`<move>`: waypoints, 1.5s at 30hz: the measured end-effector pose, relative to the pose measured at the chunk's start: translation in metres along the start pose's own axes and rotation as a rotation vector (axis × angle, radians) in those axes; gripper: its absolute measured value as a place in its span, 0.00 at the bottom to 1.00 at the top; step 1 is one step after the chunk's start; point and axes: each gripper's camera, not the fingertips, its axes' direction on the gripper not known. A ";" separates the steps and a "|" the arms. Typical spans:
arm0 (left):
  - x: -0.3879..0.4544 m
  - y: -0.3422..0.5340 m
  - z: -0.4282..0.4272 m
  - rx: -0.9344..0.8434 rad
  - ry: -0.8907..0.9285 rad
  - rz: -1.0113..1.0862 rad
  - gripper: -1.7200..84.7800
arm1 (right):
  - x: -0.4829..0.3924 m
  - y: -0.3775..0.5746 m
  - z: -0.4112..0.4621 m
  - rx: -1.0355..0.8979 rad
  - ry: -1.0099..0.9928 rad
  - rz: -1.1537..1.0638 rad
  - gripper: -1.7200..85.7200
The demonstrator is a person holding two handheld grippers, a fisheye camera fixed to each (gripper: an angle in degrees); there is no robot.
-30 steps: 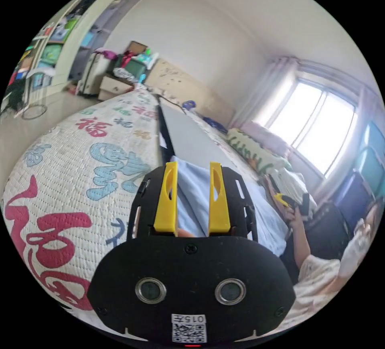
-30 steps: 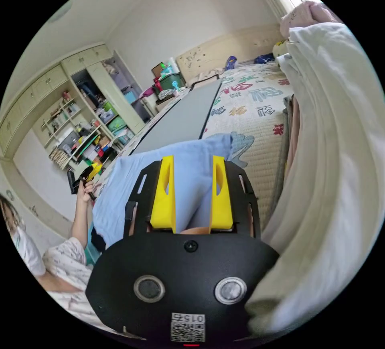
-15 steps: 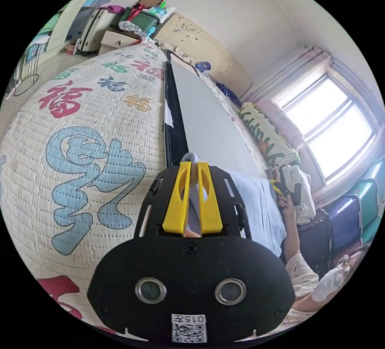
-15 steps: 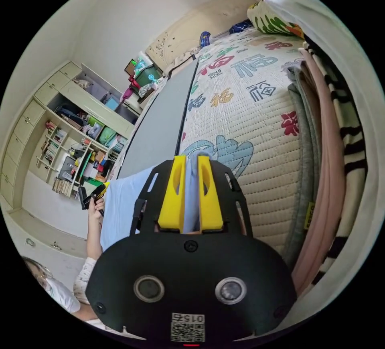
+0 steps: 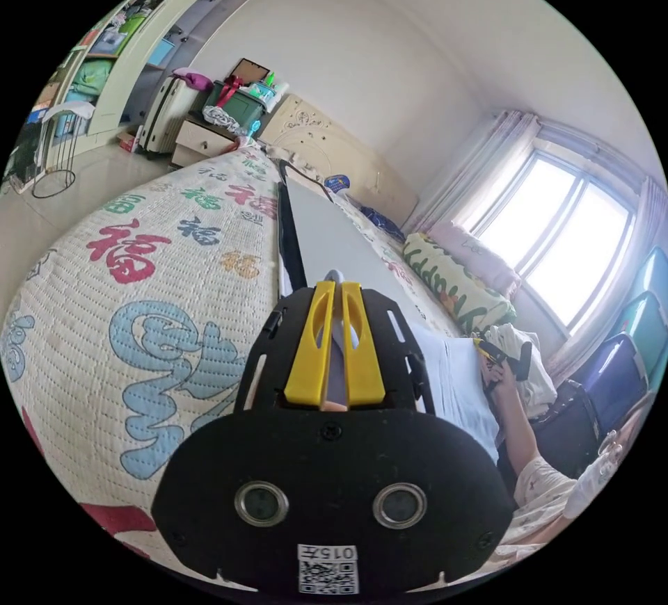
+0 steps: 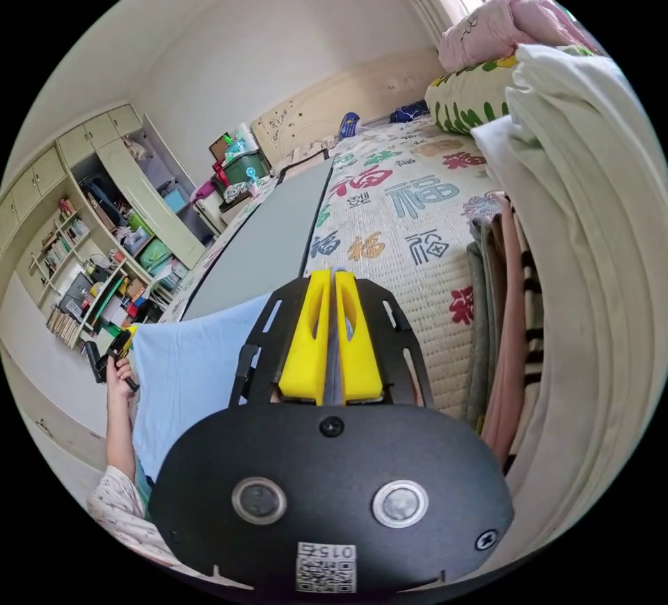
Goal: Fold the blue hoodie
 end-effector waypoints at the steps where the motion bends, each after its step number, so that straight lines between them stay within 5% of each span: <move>1: 0.001 -0.003 0.005 -0.009 -0.010 -0.003 0.02 | -0.006 -0.004 0.011 -0.002 0.035 -0.014 0.01; 8: -0.014 0.010 0.047 -0.134 -0.057 -0.023 0.03 | -0.026 0.002 0.106 -0.155 0.227 -0.126 0.01; 15: -0.014 0.022 0.052 -0.171 0.027 -0.069 0.03 | -0.011 0.022 0.120 -0.145 0.149 -0.122 0.02; 21: 0.001 0.041 0.029 -0.110 -0.033 -0.049 0.04 | -0.033 0.077 0.075 -0.028 0.234 -0.253 0.08; 29: 0.101 0.075 -0.011 -0.119 -0.255 0.234 0.05 | -0.043 0.296 -0.066 0.120 0.177 -0.654 0.09; 34: 0.197 0.096 0.019 -0.220 -0.144 0.438 0.07 | 0.047 0.373 -0.090 0.066 -0.010 -0.491 0.11; 38: 0.282 0.117 0.065 -0.288 -0.013 0.543 0.09 | 0.118 0.410 -0.078 0.152 0.070 -0.234 0.13; 45: 0.413 0.170 0.165 -0.432 0.207 0.638 0.12 | 0.159 0.445 -0.041 0.182 -0.010 -0.204 0.10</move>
